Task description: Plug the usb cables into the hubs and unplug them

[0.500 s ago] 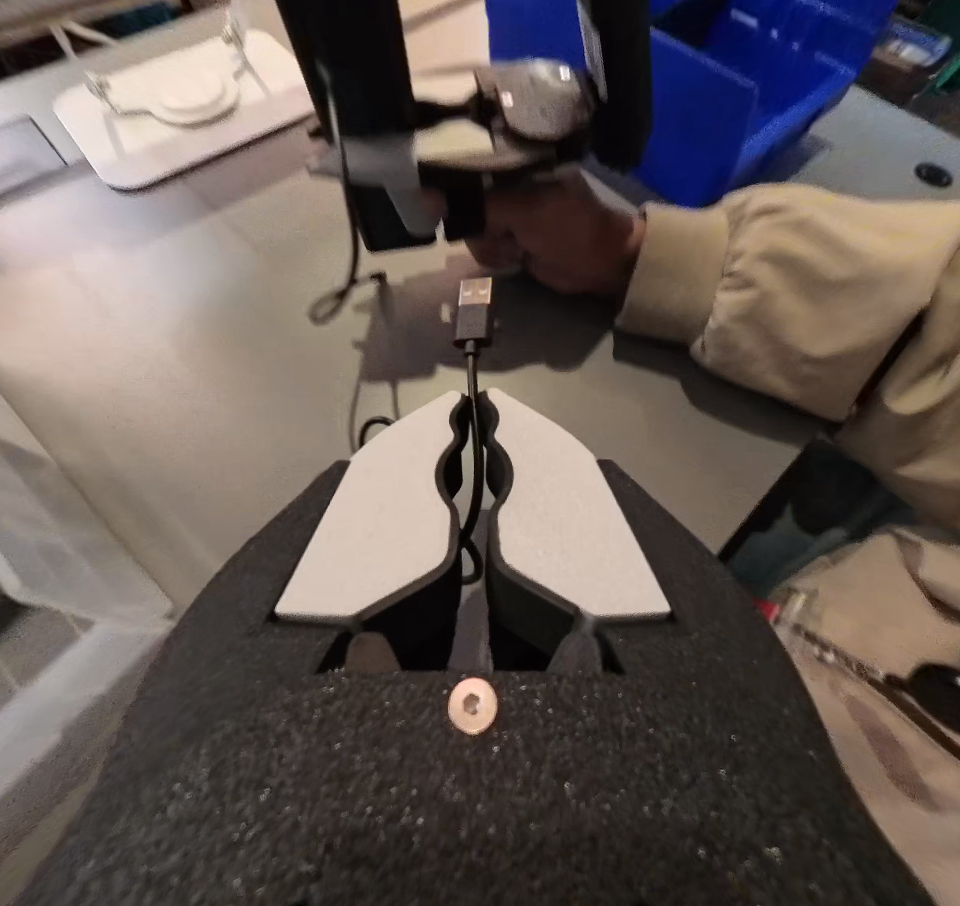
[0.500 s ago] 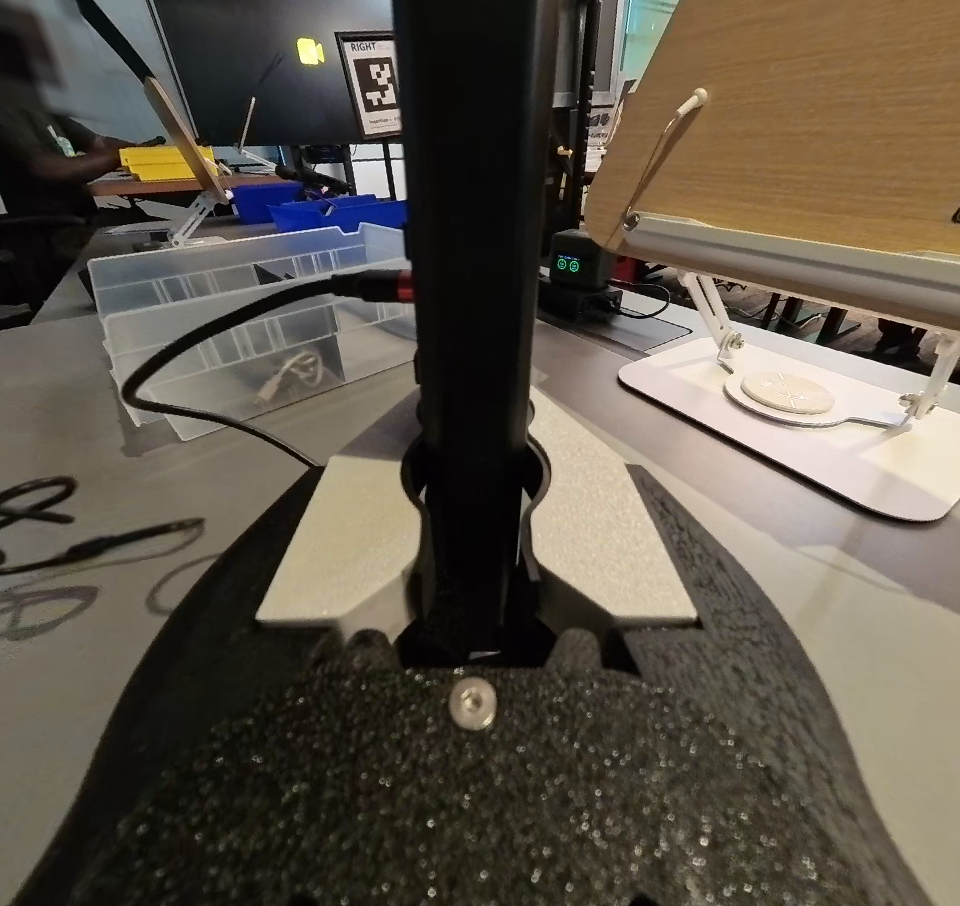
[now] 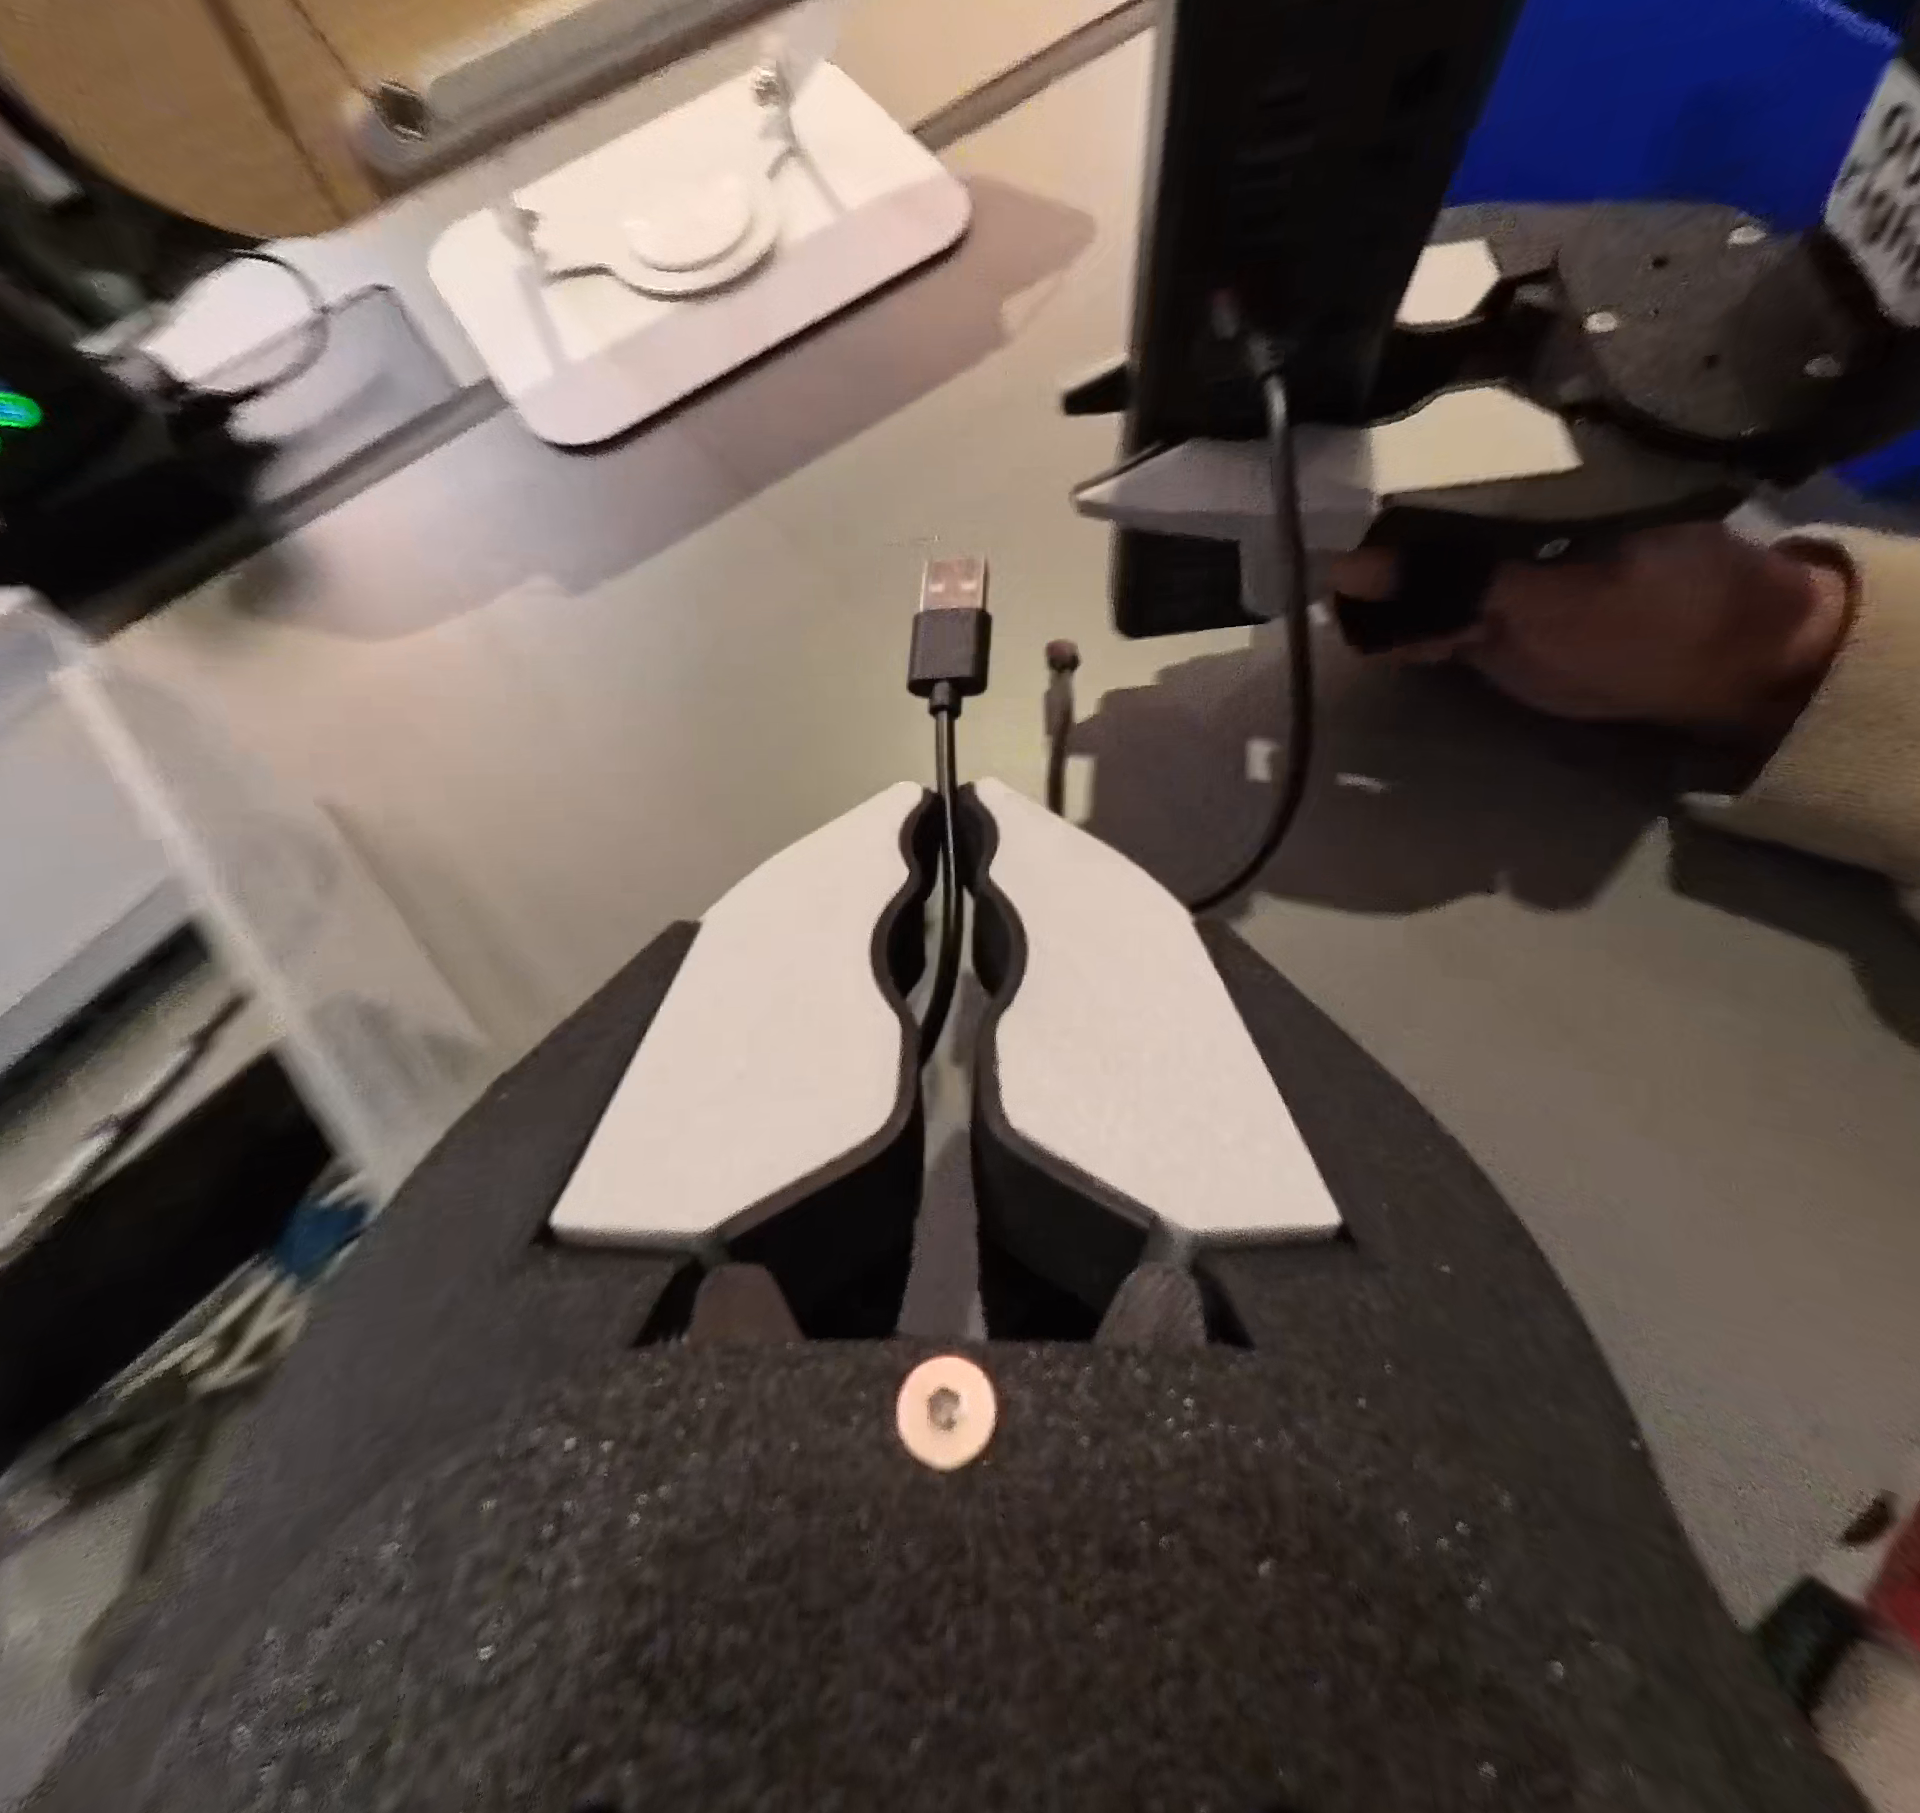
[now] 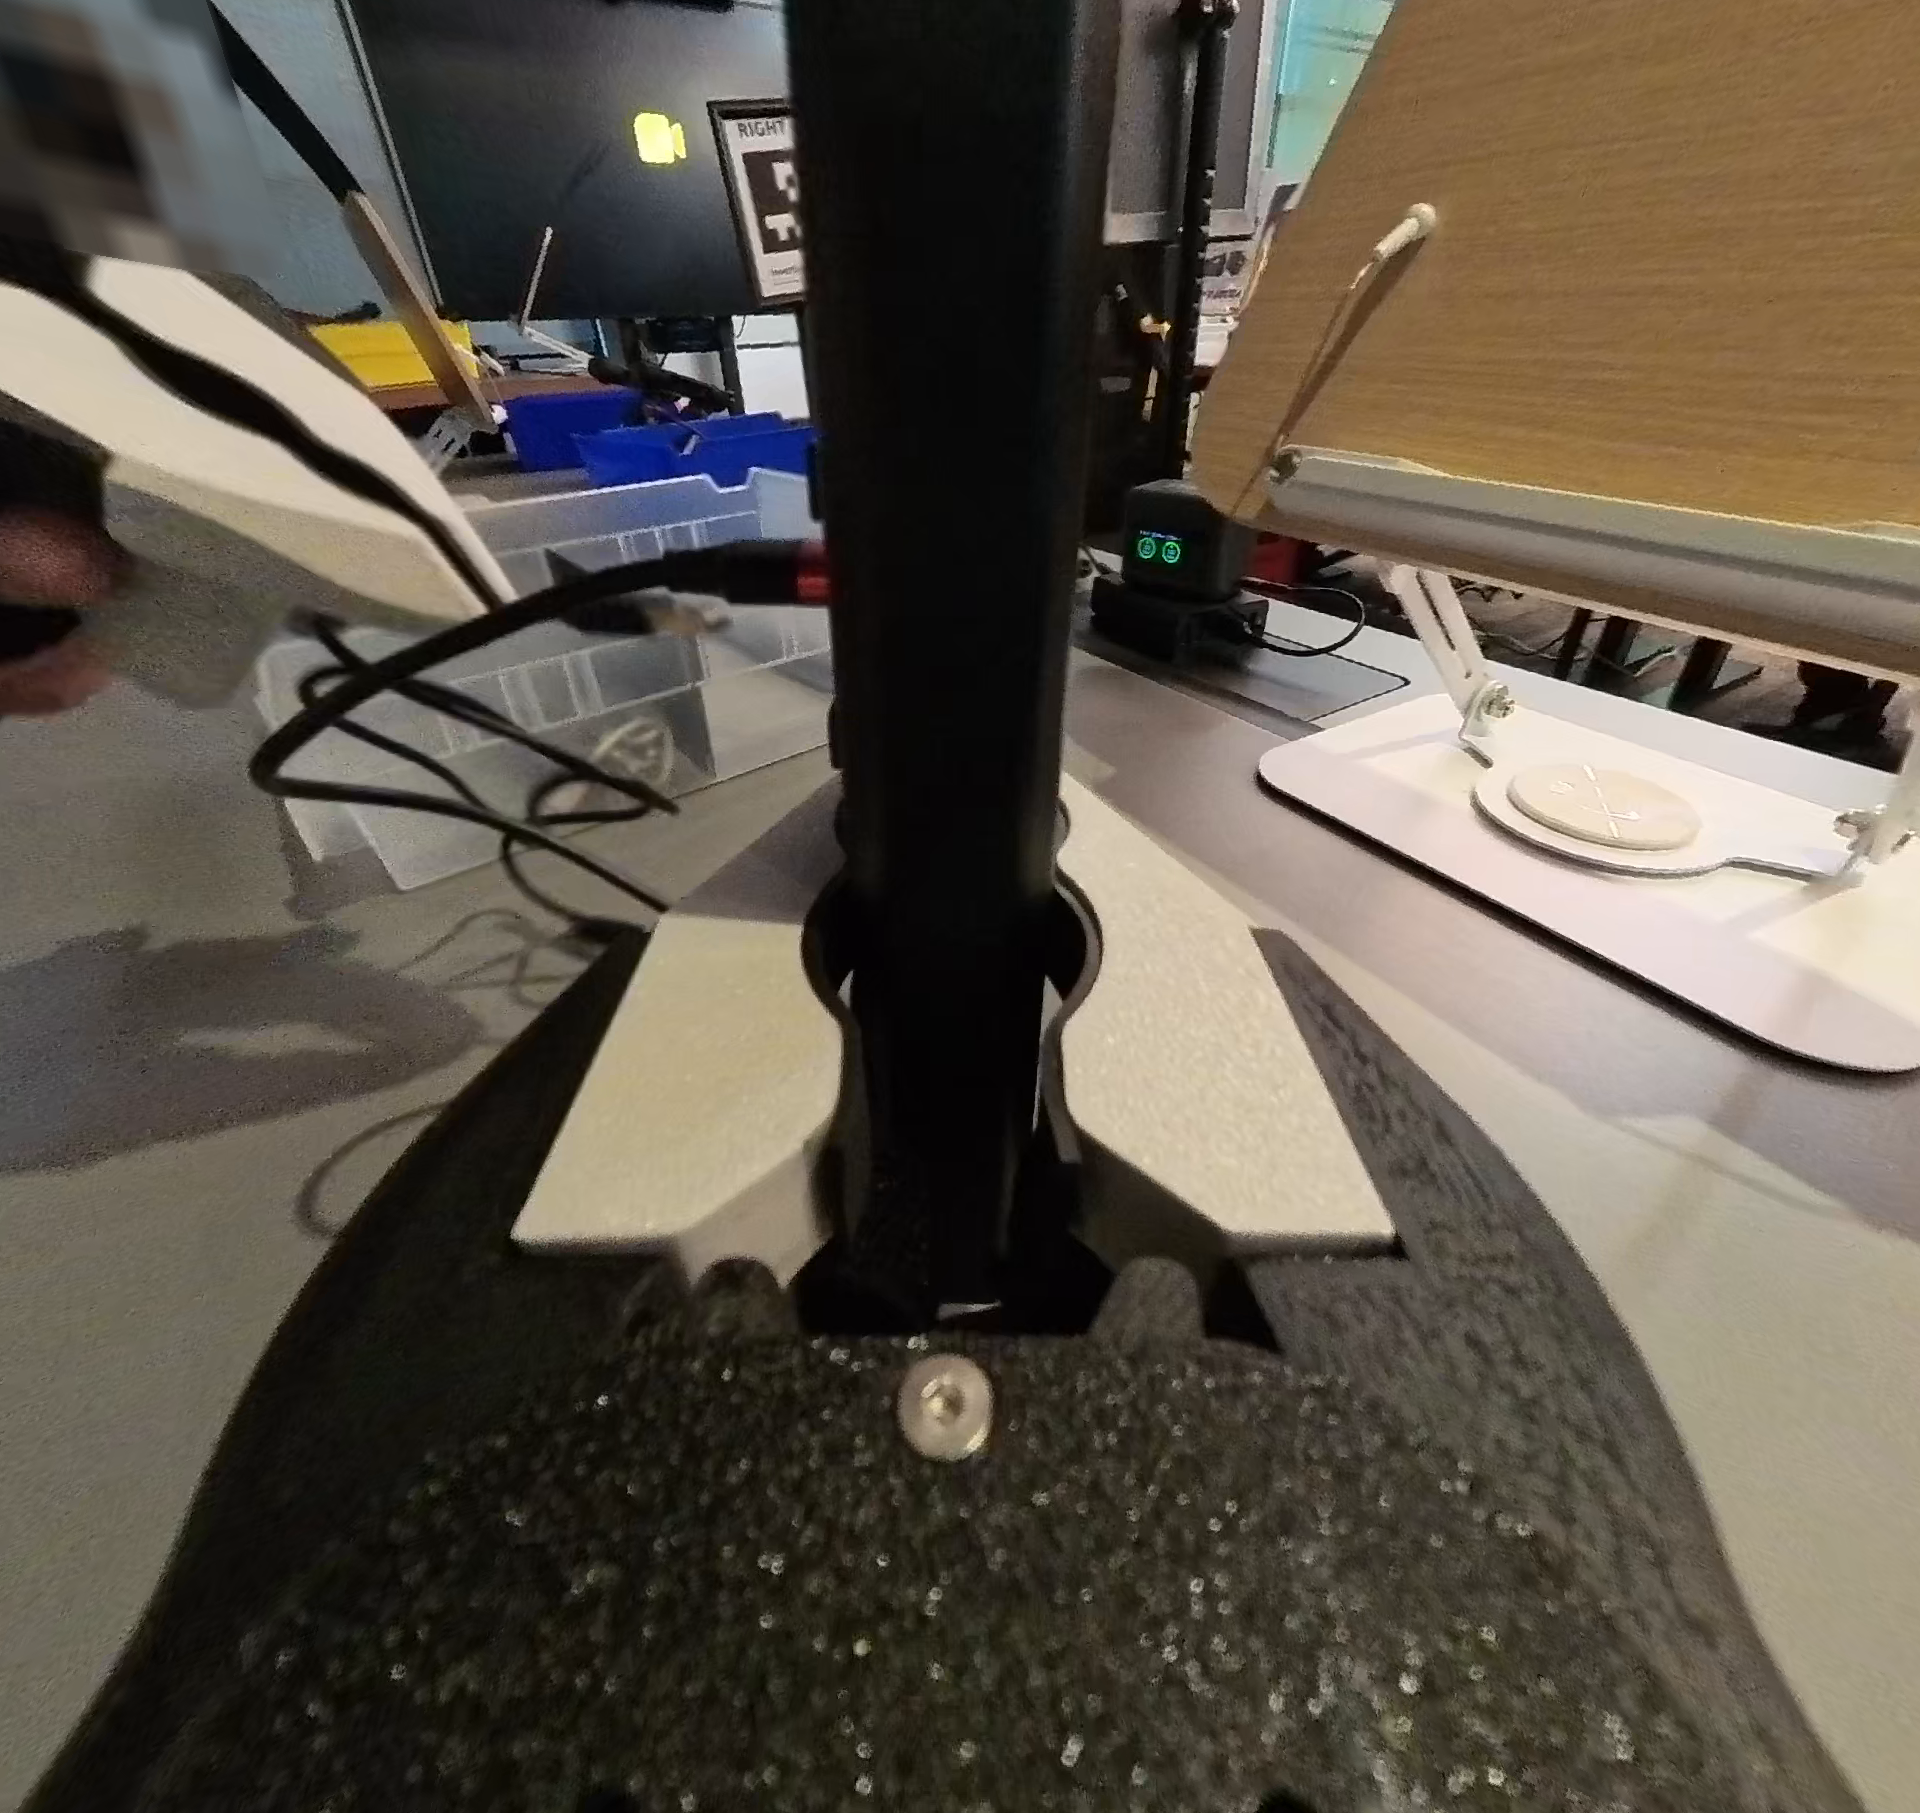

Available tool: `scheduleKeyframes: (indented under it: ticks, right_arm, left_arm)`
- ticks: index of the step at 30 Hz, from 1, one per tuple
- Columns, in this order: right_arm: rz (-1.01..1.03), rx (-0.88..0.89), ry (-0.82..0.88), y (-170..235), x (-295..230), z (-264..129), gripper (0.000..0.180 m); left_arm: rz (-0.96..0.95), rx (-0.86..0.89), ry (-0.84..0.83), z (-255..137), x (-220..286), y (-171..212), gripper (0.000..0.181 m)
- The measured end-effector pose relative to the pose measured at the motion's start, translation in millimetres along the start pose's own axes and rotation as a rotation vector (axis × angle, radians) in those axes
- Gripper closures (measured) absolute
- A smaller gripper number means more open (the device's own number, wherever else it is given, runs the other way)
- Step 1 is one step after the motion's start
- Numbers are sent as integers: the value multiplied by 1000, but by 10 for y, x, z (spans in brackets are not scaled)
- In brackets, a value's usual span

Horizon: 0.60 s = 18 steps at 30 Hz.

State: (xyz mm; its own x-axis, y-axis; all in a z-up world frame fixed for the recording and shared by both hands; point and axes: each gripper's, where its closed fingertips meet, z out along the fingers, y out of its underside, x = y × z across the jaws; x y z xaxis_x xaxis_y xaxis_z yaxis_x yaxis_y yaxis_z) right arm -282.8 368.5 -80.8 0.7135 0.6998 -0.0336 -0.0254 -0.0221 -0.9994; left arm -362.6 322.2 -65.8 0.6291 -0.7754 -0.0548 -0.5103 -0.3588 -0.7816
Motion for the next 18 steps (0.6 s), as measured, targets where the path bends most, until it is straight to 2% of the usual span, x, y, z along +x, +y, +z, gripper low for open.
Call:
scheduleKeyframes:
  ticks: [2, 5, 12, 18]
  right_arm:
    - [-24, -15, 4, 24, -17, 6, 152]
    - [-49, -31, -4, 52, -58, 27, 152]
    - [-60, -46, 19, 76, -41, 34, 152]
    - [-55, -58, 27, 98, -25, 44, 152]
  left_arm:
    - [3, 20, 78, 132, 217, -33, 178]
    - [112, 11, 36, 227, 348, -79, 178]
    - [-10, 81, 53, 278, 423, -150, 178]
    - [-36, 135, 36, 294, 444, -176, 178]
